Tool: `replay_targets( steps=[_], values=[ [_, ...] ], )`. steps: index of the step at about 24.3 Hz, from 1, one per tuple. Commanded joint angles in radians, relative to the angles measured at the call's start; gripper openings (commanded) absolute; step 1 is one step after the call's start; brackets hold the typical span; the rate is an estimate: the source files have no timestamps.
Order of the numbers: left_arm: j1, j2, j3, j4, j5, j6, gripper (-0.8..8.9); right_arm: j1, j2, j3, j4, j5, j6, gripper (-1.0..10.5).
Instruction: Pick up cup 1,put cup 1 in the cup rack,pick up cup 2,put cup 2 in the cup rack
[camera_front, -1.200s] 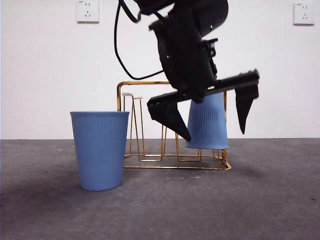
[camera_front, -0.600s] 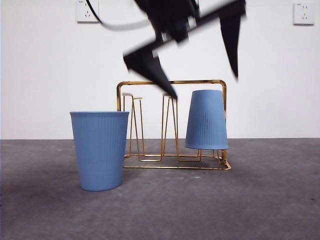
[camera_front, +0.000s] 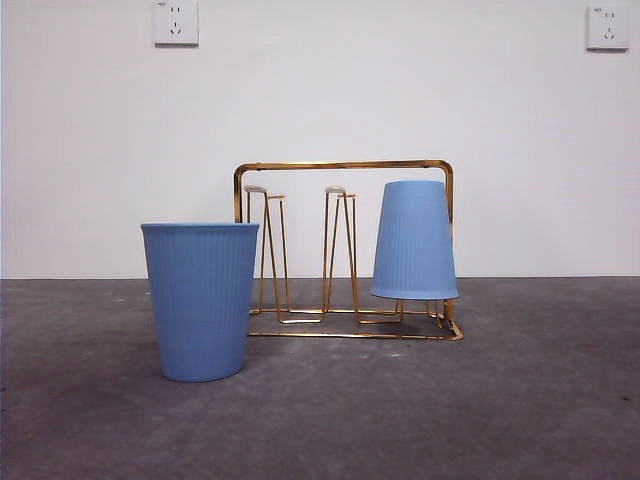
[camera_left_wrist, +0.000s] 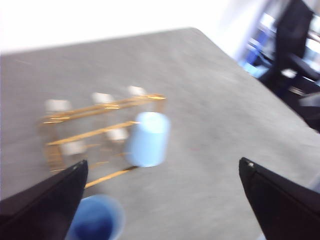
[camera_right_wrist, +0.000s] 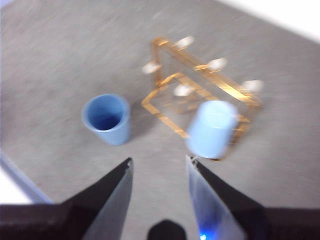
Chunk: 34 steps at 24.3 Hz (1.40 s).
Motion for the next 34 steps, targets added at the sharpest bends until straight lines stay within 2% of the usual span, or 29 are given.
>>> replay_targets(
  steps=[1,4,6,8,10,18,34],
  values=[
    [-0.003,-0.084,-0.002,-0.087,-0.103,0.045,5.02,0.001,0.093,-0.003,0.048,-0.066,0.011,1.9],
    [-0.003,-0.157,-0.002,-0.204,-0.19,0.045,5.02,0.001,0.201,-0.003,0.105,-0.127,0.012,2.0],
    [-0.003,-0.192,-0.002,-0.255,-0.227,0.043,5.02,0.001,0.264,-0.003,0.135,-0.159,0.019,2.8],
    [-0.003,-0.228,-0.002,-0.29,-0.271,0.042,5.02,0.002,0.331,-0.003,0.167,-0.19,0.032,4.0],
    [-0.003,-0.258,-0.002,-0.313,-0.303,0.039,5.02,0.002,0.393,-0.003,0.193,-0.21,0.039,4.5],
    [-0.003,-0.341,-0.005,-0.381,-0.373,0.029,5.02,0.004,0.603,-0.003,0.263,-0.253,0.083,4.5],
    [-0.003,-0.357,-0.006,-0.381,-0.37,0.029,5.02,0.036,0.839,-0.003,0.37,-0.249,0.142,4.4]
  ],
)
